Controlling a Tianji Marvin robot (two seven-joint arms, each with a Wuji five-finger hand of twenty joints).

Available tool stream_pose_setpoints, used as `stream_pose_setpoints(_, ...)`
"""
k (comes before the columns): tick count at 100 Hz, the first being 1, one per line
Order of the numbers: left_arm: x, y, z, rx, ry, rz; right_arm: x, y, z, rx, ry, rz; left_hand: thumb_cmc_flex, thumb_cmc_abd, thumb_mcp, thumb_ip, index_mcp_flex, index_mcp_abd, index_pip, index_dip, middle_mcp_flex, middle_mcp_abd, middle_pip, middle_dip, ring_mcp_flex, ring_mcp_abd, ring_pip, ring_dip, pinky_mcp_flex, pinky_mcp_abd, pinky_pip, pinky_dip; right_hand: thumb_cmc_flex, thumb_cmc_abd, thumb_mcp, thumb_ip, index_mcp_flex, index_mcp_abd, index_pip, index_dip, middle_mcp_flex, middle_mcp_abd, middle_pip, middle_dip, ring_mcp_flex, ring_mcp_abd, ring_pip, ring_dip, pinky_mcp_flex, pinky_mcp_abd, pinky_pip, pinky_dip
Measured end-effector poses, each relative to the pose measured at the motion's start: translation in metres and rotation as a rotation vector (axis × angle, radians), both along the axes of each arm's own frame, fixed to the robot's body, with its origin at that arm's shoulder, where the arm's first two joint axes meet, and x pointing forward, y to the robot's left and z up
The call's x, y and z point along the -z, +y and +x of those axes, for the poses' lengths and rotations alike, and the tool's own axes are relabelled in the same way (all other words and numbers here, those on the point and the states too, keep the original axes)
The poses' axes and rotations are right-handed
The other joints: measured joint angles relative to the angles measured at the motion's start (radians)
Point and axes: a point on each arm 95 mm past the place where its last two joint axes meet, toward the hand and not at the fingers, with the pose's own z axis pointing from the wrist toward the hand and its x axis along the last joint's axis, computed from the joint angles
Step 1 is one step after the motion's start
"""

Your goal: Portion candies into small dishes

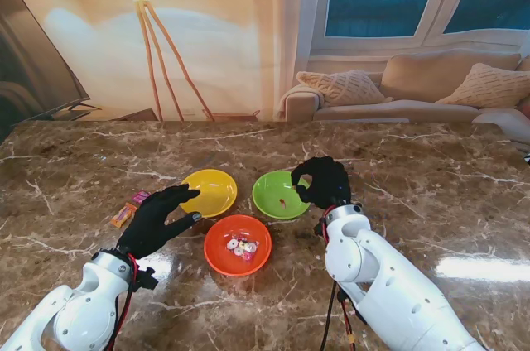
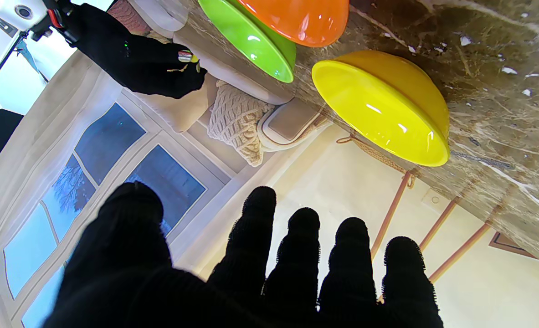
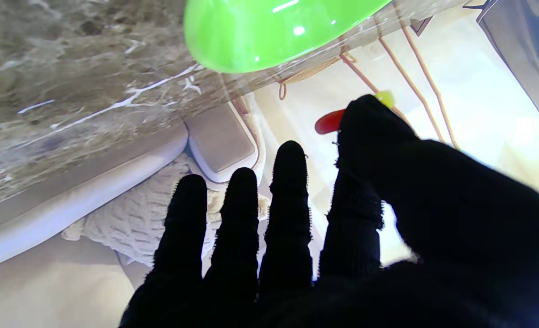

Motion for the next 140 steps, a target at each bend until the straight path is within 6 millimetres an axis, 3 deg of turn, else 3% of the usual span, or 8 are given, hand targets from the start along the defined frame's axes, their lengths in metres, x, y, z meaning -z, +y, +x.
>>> stream_pose_setpoints(11, 0.000, 0.000, 0.000, -0.001, 0.001, 0.000, 0.002, 0.006, 0.001, -0.017, 0.015, -0.006, 0.000, 0.000, 0.000, 0.000, 0.000, 0.000, 0.000, 0.000, 0.000, 0.000, 0.000, 0.000, 0.000, 0.000, 0.000, 0.000, 0.000, 0.000, 0.000, 0.000, 0.000, 0.000, -0.011, 0.003, 0.005, 0.028, 0.023, -0.107, -0.014, 0.012, -0.040, -0.043, 0.000, 0.000, -0.002, 0.000, 0.000, 0.001, 0.000, 0.000)
stream_pose_setpoints(22, 0.000, 0.001, 0.000, -0.001, 0.000, 0.000, 0.004, 0.009, 0.002, -0.036, 0.052, -0.012, 0.000, 0.000, 0.000, 0.000, 0.000, 0.000, 0.000, 0.000, 0.000, 0.000, 0.000, 0.000, 0.000, 0.000, 0.000, 0.000, 0.000, 0.000, 0.000, 0.000, 0.001, -0.016, -0.012, 0.006, -0.072, 0.141, 0.022, -0.269, -0.052, 0.026, -0.073, -0.074, 0.000, 0.002, -0.017, 0.000, -0.010, 0.003, 0.000, 0.000)
stream_pose_setpoints(40, 0.000, 0.001, 0.000, -0.002, 0.001, 0.000, 0.005, 0.008, 0.002, -0.036, 0.058, -0.006, 0.000, 0.000, 0.000, 0.000, 0.000, 0.000, 0.000, 0.000, 0.000, 0.000, 0.000, 0.000, 0.000, 0.000, 0.000, 0.000, 0.000, 0.000, 0.000, 0.000, -0.030, 0.000, -0.018, 0.009, -0.107, 0.203, -0.109, -0.263, -0.090, 0.037, -0.079, -0.075, -0.013, 0.003, -0.039, 0.000, -0.021, 0.004, -0.012, 0.000)
stream_pose_setpoints(59, 0.000, 0.001, 0.000, -0.001, 0.001, 0.000, 0.000, 0.004, -0.002, -0.034, 0.037, -0.003, 0.000, 0.000, 0.000, 0.000, 0.000, 0.000, 0.000, 0.000, 0.000, 0.000, 0.000, 0.000, 0.000, 0.000, 0.000, 0.000, 0.001, 0.000, -0.002, 0.000, -0.078, 0.042, -0.024, 0.083, -0.137, 0.204, -0.177, -0.213, -0.101, 0.039, -0.092, -0.092, -0.013, 0.004, -0.039, 0.000, -0.022, 0.012, -0.023, 0.000)
stream_pose_setpoints(67, 0.000, 0.000, 0.000, -0.001, 0.001, 0.000, -0.007, 0.000, -0.008, -0.038, 0.016, -0.009, 0.000, 0.000, 0.000, 0.000, 0.000, 0.000, 0.000, 0.000, 0.000, 0.000, 0.000, 0.000, 0.000, 0.000, 0.000, 0.000, 0.002, 0.000, -0.002, 0.000, -0.093, 0.060, -0.034, 0.140, -0.152, 0.214, -0.238, -0.186, -0.101, 0.051, -0.135, -0.139, -0.013, 0.004, -0.056, 0.000, -0.022, 0.014, -0.038, 0.000)
stream_pose_setpoints(75, 0.000, 0.000, 0.000, -0.001, 0.002, 0.001, -0.014, -0.004, -0.015, -0.046, -0.004, -0.018, 0.000, 0.000, 0.000, 0.000, 0.000, 0.000, 0.000, 0.000, 0.000, 0.000, 0.000, 0.000, 0.000, 0.000, 0.000, 0.000, 0.002, 0.000, -0.002, 0.000, -0.119, 0.079, -0.045, 0.151, -0.167, 0.228, -0.279, -0.176, -0.099, 0.061, -0.198, -0.221, 0.012, 0.011, -0.130, -0.040, -0.021, 0.026, -0.064, -0.013)
stream_pose_setpoints(103, 0.001, -0.004, 0.001, 0.013, 0.008, -0.001, -0.023, -0.029, -0.039, -0.041, -0.029, -0.035, 0.000, 0.000, 0.000, 0.000, 0.000, 0.000, 0.000, 0.000, 0.000, 0.000, 0.000, 0.000, 0.000, 0.000, 0.000, 0.000, 0.004, 0.000, -0.002, 0.000, -0.176, 0.109, -0.108, 0.151, -0.203, 0.301, -0.425, -0.269, -0.014, 0.077, -0.397, -0.444, 0.146, 0.036, -0.498, -0.303, 0.013, 0.038, -0.205, -0.128)
stream_pose_setpoints(140, 0.003, -0.012, 0.006, 0.029, 0.021, 0.000, -0.013, -0.042, -0.066, -0.040, -0.028, -0.041, 0.000, 0.000, 0.000, 0.000, 0.000, 0.000, 0.000, 0.000, 0.000, 0.000, 0.000, 0.000, 0.000, 0.000, 0.000, 0.000, 0.009, 0.000, -0.002, 0.000, -0.209, 0.130, -0.161, 0.151, -0.239, 0.309, -0.463, -0.344, -0.014, 0.085, -0.485, -0.532, 0.167, 0.053, -0.595, -0.369, 0.031, 0.038, -0.243, -0.186)
